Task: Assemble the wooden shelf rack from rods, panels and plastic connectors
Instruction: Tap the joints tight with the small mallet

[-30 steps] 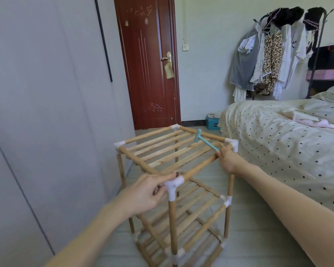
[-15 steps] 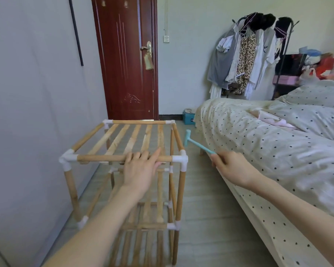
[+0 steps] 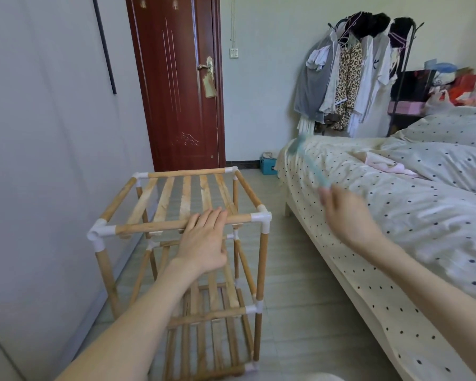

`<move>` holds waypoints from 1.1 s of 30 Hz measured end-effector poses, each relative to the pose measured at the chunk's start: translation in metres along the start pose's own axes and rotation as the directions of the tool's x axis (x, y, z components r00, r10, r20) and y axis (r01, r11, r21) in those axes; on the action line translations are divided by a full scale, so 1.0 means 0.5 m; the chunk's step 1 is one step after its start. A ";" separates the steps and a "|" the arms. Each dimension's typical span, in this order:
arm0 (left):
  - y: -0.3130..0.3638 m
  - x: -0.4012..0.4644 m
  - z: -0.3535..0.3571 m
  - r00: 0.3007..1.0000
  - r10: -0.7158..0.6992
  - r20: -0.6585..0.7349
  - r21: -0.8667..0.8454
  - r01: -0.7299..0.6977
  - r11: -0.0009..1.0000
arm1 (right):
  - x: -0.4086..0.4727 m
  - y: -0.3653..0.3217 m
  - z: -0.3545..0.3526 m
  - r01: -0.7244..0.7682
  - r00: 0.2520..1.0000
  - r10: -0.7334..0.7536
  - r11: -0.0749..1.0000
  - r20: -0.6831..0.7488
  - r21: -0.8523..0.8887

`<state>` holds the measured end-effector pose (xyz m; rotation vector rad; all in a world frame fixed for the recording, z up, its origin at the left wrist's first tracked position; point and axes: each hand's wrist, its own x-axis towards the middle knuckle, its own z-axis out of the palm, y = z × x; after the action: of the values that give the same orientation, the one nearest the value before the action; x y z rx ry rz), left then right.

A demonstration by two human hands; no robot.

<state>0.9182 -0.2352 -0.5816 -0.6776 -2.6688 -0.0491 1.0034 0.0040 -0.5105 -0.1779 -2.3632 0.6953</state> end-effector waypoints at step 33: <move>0.013 -0.004 -0.003 0.999 -0.030 -0.013 -0.020 0.030 0.999 | -0.046 -0.006 0.038 -0.028 0.987 0.054 0.986 -0.154 0.164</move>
<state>0.9233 -0.2303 -0.5814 -0.6409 -2.6695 -0.0886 1.0094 -0.0137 -0.5338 -0.2039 -2.1475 0.8568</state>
